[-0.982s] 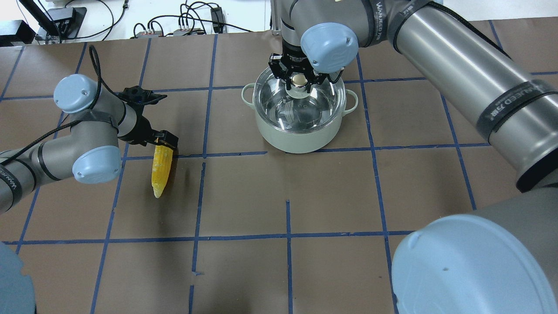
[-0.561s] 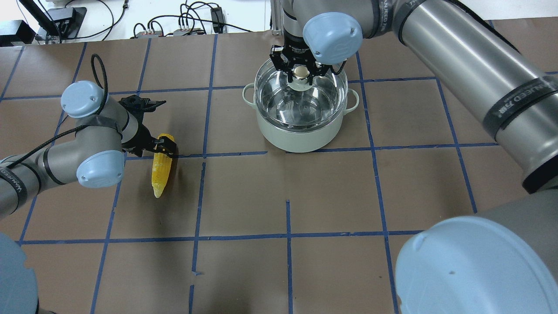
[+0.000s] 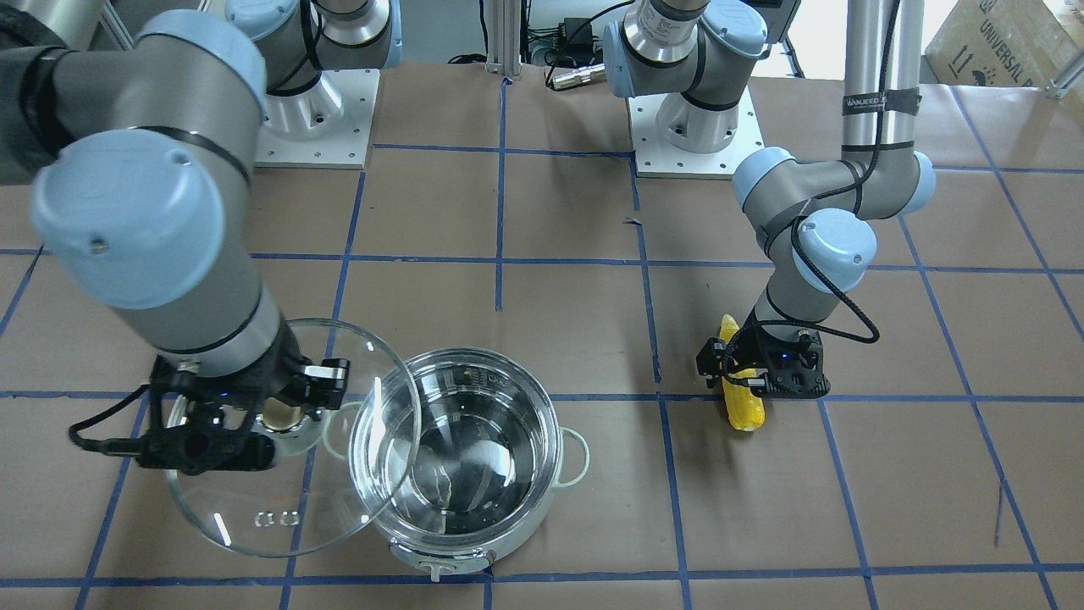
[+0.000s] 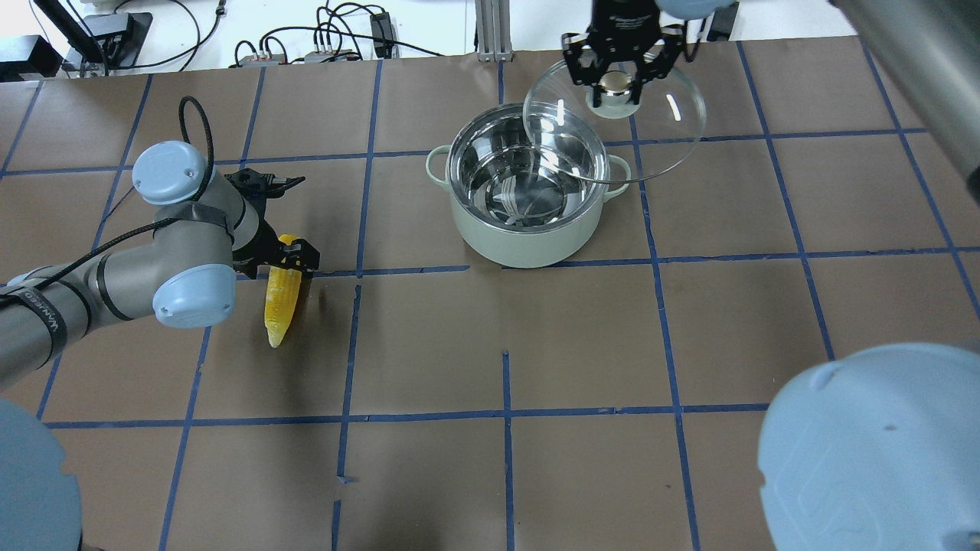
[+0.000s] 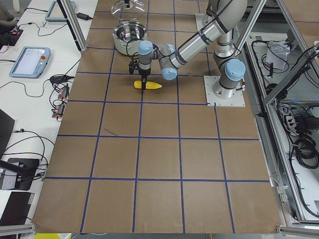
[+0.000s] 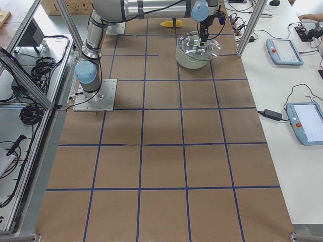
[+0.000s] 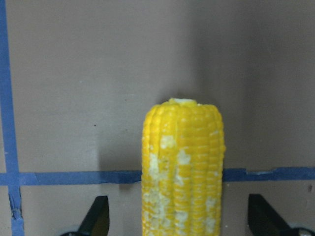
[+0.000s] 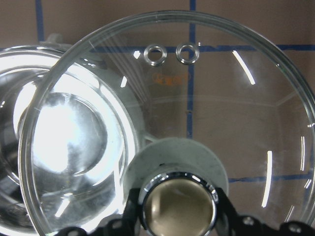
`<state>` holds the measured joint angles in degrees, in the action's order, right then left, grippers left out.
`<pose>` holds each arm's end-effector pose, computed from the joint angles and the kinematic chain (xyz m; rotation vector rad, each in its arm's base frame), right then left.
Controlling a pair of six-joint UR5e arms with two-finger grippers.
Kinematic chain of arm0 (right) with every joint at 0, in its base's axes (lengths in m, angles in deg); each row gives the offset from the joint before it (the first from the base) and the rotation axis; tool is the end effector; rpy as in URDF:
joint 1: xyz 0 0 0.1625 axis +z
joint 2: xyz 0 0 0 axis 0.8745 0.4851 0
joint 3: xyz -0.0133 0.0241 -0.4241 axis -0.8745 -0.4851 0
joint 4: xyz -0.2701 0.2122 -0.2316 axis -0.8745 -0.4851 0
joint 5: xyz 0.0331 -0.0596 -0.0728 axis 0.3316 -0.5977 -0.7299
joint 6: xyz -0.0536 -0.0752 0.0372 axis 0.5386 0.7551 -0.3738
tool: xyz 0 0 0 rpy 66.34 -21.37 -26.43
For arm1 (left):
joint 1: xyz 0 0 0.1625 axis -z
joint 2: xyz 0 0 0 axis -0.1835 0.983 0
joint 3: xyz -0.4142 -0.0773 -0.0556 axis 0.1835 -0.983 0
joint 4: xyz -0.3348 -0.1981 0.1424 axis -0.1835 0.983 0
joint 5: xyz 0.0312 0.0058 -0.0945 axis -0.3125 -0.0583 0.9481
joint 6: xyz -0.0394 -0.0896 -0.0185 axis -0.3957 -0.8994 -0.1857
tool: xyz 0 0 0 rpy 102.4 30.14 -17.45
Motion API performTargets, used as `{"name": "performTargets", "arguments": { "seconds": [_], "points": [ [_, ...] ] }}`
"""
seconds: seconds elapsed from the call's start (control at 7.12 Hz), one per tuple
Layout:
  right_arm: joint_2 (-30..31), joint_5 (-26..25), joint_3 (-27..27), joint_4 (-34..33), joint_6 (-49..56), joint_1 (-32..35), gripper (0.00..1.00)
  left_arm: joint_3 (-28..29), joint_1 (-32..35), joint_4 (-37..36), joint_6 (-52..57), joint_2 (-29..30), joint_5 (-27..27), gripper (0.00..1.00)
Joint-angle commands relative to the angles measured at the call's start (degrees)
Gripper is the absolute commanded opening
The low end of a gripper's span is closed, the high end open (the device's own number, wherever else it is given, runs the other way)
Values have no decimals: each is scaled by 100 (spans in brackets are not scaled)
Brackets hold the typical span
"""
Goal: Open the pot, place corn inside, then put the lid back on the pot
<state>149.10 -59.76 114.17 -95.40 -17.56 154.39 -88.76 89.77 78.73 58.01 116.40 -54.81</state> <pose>0.1684 -0.6723 0.4278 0.0239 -3.0875 -0.0711 -0.0334 -0.5309 0.1892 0.0335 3.1133 -0.1207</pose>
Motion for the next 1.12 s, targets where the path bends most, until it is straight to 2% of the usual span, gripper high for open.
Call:
{"name": "performTargets", "arguments": {
  "seconds": [0.0,0.28,0.42,0.56,0.84,0.98],
  "points": [
    [99,-7,454,84,915,-603,14,-3,43,-15,-38,19,56,89],
    [222,1,851,-188,1118,-832,14,6,35,-6,-99,-7,74,25],
    [231,-60,870,-198,1181,-911,12,23,43,3,-143,-68,48,11],
    [249,-52,923,-189,1182,-921,11,293,70,325,-160,-190,13,6],
    [275,-43,1212,-478,1217,-965,11,1642,183,2348,-597,-376,-5,5],
    [267,-43,1213,-488,1226,-965,11,2371,506,3141,-983,-394,-100,5]
  ]
}}
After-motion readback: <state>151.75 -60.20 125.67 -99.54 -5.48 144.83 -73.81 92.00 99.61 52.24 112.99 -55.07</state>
